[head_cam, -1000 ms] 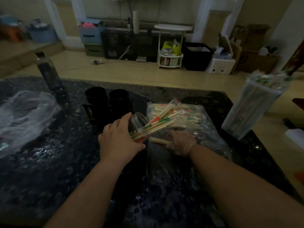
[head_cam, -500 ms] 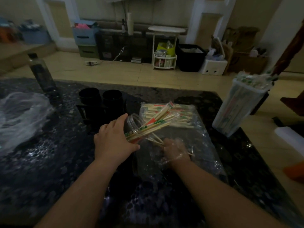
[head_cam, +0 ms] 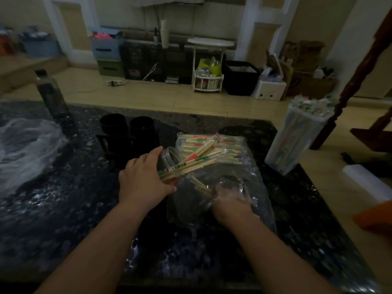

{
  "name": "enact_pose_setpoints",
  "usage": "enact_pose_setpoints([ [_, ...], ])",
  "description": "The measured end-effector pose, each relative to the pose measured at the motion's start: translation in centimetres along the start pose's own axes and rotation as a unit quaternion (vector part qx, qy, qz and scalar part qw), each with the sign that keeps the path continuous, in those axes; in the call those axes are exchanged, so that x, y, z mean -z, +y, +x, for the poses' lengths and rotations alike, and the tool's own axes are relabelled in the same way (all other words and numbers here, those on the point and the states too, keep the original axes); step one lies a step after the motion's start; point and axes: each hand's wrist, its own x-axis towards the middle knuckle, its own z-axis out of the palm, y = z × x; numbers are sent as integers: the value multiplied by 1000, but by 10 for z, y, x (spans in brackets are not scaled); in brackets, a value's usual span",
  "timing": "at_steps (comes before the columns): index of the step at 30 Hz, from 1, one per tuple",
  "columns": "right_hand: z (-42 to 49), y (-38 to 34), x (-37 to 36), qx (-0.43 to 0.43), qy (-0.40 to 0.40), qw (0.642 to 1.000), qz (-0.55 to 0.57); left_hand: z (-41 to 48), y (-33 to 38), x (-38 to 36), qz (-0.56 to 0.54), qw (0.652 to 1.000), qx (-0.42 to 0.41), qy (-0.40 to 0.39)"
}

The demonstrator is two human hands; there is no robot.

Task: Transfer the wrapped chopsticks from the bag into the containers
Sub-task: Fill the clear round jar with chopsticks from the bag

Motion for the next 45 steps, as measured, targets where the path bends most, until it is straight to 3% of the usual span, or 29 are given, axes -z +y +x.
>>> enact_pose_setpoints([
  [5,-28,-3,23,44,-54,995,67,-5,-3,3,18,1000,-8,2],
  [8,-39,-1,35,63,-58,996,18,-6,-6,4,18,1000,-6,8],
  [17,-58,-7,76,166,46,985,26,-11,-4,1,24,999,-25,26],
  [22,-67,-10,94,202,197,959,-14,-10,-3,-4,15,1000,-12,18],
  [24,-64,-10,91,211,271,939,-21,-9,-4,-5,8,1000,-15,18],
  [28,-50,-3,74,267,455,849,23,-9,-6,-8,18,999,-20,22],
  [32,-46,3,66,242,533,805,97,-8,-6,-9,13,999,-20,23],
  [35,-44,4,67,214,546,788,189,-6,-6,-10,22,999,-20,22],
  [37,-40,3,64,199,511,782,297,-5,-6,-11,29,999,-22,21],
  [41,-36,-1,62,198,542,727,372,-7,-6,-13,42,998,-35,24],
  [45,-34,-8,64,183,469,691,519,-7,-4,-14,37,998,-34,29],
])
